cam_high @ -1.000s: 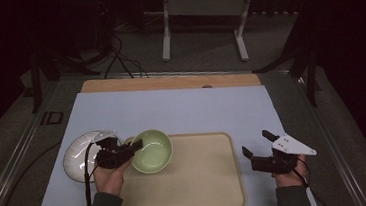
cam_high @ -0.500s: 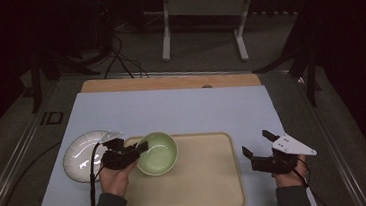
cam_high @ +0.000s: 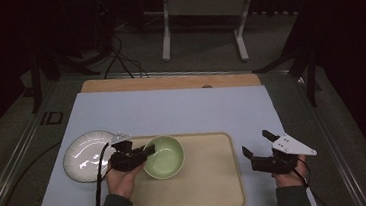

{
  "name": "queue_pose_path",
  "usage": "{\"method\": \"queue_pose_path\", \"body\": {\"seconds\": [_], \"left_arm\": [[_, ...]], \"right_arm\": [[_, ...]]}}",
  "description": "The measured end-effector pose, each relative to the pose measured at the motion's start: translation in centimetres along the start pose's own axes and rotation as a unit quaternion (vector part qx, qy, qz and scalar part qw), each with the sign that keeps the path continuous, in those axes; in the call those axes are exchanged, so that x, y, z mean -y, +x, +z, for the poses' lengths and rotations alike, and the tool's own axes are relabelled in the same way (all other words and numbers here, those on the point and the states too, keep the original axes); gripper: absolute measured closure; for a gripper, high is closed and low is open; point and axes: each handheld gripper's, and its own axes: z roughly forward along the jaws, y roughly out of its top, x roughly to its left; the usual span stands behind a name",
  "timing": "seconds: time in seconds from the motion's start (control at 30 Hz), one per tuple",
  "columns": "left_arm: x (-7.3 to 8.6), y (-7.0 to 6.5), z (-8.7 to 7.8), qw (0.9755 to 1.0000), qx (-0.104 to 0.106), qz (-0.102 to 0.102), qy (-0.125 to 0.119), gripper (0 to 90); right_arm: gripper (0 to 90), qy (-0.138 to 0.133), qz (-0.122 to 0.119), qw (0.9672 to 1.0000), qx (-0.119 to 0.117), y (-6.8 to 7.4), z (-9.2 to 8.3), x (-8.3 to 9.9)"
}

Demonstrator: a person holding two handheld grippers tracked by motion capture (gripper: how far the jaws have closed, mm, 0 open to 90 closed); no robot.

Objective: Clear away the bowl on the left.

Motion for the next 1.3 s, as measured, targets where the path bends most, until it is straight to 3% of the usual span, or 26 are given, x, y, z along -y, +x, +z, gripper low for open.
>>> {"method": "queue_pose_path", "body": {"seconds": [0.8,1.3], "left_arm": [[0.6,-1.2,1.5,0.9997,0.014,0.010,0.019,79.5],[1.6,-1.9,3.1,0.9988,0.006,0.020,0.043,79.4]], "right_arm": [[9.6,0.000,0.000,1.0000,0.000,0.0,0.0,0.0],[9.5,-0.001,-0.001,1.0000,-0.001,0.0,0.0,0.0]]}}
